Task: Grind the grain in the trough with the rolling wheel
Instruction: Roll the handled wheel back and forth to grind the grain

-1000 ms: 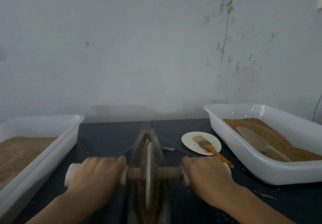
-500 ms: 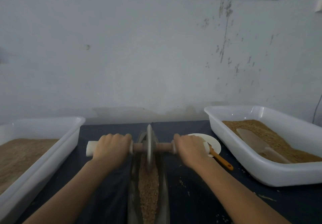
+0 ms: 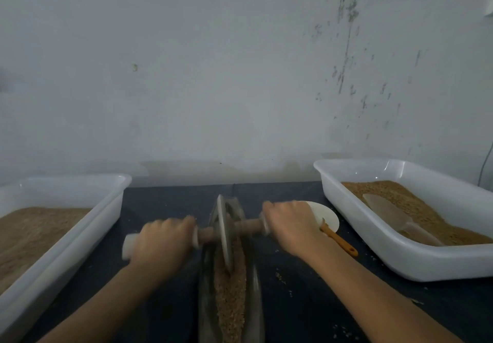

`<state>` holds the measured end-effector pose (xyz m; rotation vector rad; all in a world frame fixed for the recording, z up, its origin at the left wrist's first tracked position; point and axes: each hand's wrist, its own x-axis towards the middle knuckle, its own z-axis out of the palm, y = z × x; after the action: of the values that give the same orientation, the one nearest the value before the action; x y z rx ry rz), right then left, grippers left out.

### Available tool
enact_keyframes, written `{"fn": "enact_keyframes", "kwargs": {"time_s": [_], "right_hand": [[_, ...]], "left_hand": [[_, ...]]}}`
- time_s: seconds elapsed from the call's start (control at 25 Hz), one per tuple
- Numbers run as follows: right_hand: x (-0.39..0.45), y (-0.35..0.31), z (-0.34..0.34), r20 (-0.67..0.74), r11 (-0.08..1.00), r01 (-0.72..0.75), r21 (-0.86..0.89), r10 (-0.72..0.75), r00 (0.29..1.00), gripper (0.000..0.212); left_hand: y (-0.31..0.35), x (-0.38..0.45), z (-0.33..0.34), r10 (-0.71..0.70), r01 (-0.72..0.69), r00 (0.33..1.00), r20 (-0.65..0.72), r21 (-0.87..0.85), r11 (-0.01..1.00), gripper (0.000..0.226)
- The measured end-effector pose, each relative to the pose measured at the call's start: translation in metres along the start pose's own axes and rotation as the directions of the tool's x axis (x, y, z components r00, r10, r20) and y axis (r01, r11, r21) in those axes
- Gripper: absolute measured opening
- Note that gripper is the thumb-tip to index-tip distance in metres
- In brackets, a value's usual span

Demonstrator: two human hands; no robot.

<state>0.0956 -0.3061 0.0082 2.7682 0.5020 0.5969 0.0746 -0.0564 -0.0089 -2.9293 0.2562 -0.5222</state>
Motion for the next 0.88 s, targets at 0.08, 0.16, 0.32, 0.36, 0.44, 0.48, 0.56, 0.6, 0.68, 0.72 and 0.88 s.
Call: {"fn": "enact_keyframes", "kwargs": {"time_s": [0.08,0.16,0.32,0.36,0.44,0.48,0.56,0.6,0.68,0.72,0.88], "right_hand": [[0.024,0.001,0.004,0.006,0.998,-0.059,0.005,0.059,0.998,0.024],[0.020,0.001,0.004,0.016,0.997,-0.073,0.020,0.073,0.997,0.023],[-0.058,-0.006,-0.003,-0.007,0.992,0.089,0.087,-0.089,0.996,0.031],[-0.077,-0.007,-0.007,-0.018,0.987,0.107,0.118,-0.105,0.994,0.039],[-0.095,-0.004,-0.014,0.030,0.986,0.082,0.147,-0.087,0.996,0.052],[-0.092,-0.002,-0.012,0.084,0.990,0.057,0.128,-0.068,0.994,0.051],[-0.069,-0.001,-0.006,0.147,0.995,-0.029,0.091,0.015,0.989,0.039],[-0.051,-0.002,-0.001,0.093,0.997,-0.038,0.063,0.032,0.995,0.032],[-0.008,0.000,0.006,0.012,0.999,-0.052,-0.016,0.052,0.999,0.023],[0.009,-0.001,0.004,-0.013,0.997,-0.063,-0.038,0.063,0.998,0.022],[0.010,-0.004,-0.008,-0.022,0.998,-0.032,-0.057,0.030,0.999,0.023]], "left_hand": [[0.000,0.028,0.003,-0.034,0.033,0.998,-0.053,-0.013,0.999,0.017],[-0.001,0.033,0.001,-0.024,0.023,0.998,-0.059,-0.010,1.000,0.019],[-0.007,-0.030,0.000,0.093,-0.092,0.996,0.006,-0.091,0.992,0.032],[-0.006,-0.048,-0.005,0.136,-0.137,0.990,-0.021,-0.068,0.988,0.041],[-0.005,-0.066,-0.010,0.206,-0.204,0.965,-0.164,0.028,0.979,0.061],[-0.003,-0.064,-0.013,0.210,-0.201,0.962,-0.176,0.068,0.977,0.063],[0.001,-0.043,-0.005,0.152,-0.146,0.982,-0.116,0.053,0.988,0.045],[0.001,-0.024,-0.002,0.102,-0.100,0.991,-0.081,0.028,0.995,0.034],[0.000,0.014,0.004,0.033,-0.033,0.997,-0.065,0.011,0.999,0.018],[-0.002,0.030,0.007,-0.008,0.007,0.998,-0.059,-0.014,1.000,0.015],[-0.002,0.022,0.009,-0.031,0.028,0.999,-0.041,-0.072,0.997,0.018]]}}
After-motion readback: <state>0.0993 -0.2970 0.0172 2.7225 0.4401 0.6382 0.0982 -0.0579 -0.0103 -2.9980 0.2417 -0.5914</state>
